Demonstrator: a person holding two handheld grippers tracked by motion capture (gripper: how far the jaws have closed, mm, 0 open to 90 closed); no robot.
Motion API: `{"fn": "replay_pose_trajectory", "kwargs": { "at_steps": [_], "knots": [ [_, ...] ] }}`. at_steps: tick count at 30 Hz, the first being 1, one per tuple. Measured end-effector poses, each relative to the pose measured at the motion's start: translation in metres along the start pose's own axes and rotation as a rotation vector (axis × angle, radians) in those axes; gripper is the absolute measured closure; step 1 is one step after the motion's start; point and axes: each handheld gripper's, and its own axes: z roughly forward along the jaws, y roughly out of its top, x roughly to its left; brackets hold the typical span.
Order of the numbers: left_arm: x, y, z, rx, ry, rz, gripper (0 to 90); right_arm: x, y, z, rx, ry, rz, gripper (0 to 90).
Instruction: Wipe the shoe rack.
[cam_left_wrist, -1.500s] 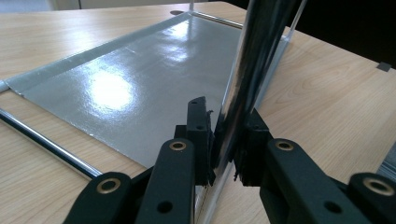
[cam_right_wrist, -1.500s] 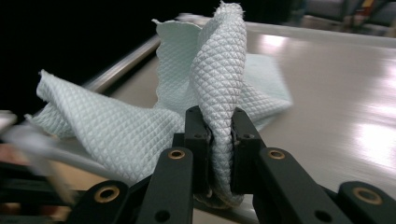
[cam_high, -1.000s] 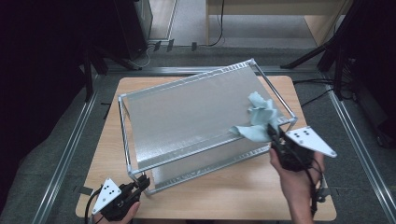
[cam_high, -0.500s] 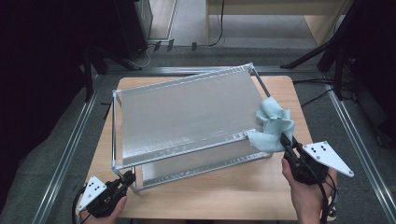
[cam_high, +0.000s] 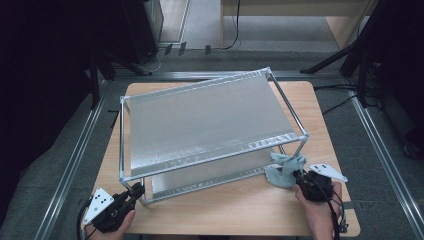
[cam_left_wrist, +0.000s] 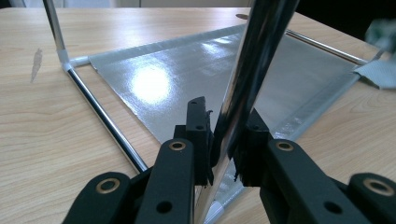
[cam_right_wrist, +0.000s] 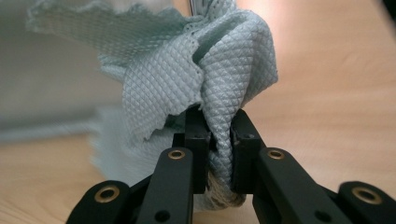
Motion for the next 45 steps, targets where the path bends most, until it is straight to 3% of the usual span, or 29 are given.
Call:
{"fn": "replay_pose_trajectory", "kwargs": {
  "at_steps": [3, 6, 8, 12, 13, 14, 16, 21, 22, 26, 27, 28, 29, 33, 34, 35, 36, 37, 40, 43, 45],
  "knots": [
    [0.0, 0.0, 0.0, 0.002, 0.0, 0.005, 78.5, 0.001, -0.004, 0.011, 0.068, 0.005, -0.022, 79.9],
    [-0.001, 0.0, 0.0, 0.005, 0.008, 0.023, 78.9, 0.002, 0.003, 0.004, 0.028, 0.012, -0.013, 79.9],
    [-0.001, 0.0, 0.0, 0.005, 0.003, 0.022, 78.9, 0.004, 0.016, -0.014, -0.063, 0.012, 0.0, 80.0],
    [-0.001, 0.0, 0.0, 0.005, 0.001, 0.023, 78.9, 0.016, 0.044, -0.049, -0.238, 0.024, -0.044, 80.4],
    [-0.001, 0.0, 0.0, 0.005, 0.001, 0.023, 78.9, 0.016, 0.044, -0.049, -0.238, 0.024, -0.044, 80.4],
    [0.0, 0.0, 0.0, 0.004, 0.0, 0.021, 78.9, 0.024, 0.055, -0.062, -0.313, 0.029, -0.06, 80.3],
    [0.0, 0.0, 0.0, 0.004, -0.002, 0.024, 78.9, 0.03, 0.062, -0.067, -0.355, 0.035, -0.065, 80.4],
    [0.0, 0.0, 0.0, 0.006, -0.007, 0.026, 78.9, 0.032, 0.057, -0.048, -0.308, 0.022, -0.061, 80.5],
    [0.0, 0.0, 0.0, 0.006, -0.008, 0.026, 78.9, 0.03, 0.046, -0.031, -0.25, 0.007, -0.061, 80.5],
    [0.0, 0.0, 0.0, 0.006, -0.009, 0.025, 78.9, 0.021, 0.024, 0.001, -0.114, -0.032, -0.074, 80.5],
    [0.0, 0.0, 0.0, 0.006, -0.009, 0.025, 78.9, 0.021, 0.024, 0.001, -0.114, -0.032, -0.074, 80.5],
    [0.0, 0.0, 0.0, 0.006, -0.009, 0.023, 78.9, 0.016, 0.016, 0.012, -0.069, -0.045, -0.06, 80.5],
    [0.0, 0.0, 0.0, 0.006, -0.009, 0.023, 78.9, 0.015, 0.014, 0.015, -0.058, -0.046, -0.053, 80.5],
    [0.0, 0.0, 0.0, 0.006, -0.012, 0.024, 78.9, 0.015, 0.017, 0.011, -0.063, -0.032, -0.038, 80.4],
    [0.0, 0.0, 0.0, 0.004, -0.009, 0.029, 78.9, 0.017, 0.024, 0.002, -0.096, -0.014, -0.032, 80.4],
    [0.0, 0.0, 0.0, 0.004, -0.009, 0.029, 79.0, 0.017, 0.024, 0.002, -0.096, -0.014, -0.032, 80.4],
    [-0.001, 0.0, 0.001, 0.004, -0.015, 0.037, 79.0, 0.018, 0.028, -0.004, -0.127, -0.01, -0.025, 80.4],
    [-0.001, 0.0, 0.001, 0.004, -0.017, 0.037, 79.1, 0.023, 0.037, -0.021, -0.226, -0.024, -0.029, 80.5],
    [-0.001, 0.0, 0.001, 0.004, -0.022, 0.038, 79.0, 0.031, 0.044, -0.035, -0.313, -0.031, -0.052, 80.5],
    [-0.003, 0.0, 0.002, 0.006, -0.033, 0.043, 79.0, 0.038, 0.043, -0.028, -0.299, -0.033, -0.08, 80.4],
    [-0.006, 0.0, 0.002, 0.004, -0.038, 0.052, 79.2, 0.042, 0.035, -0.008, -0.235, -0.026, -0.096, 80.3]
  ]
}}
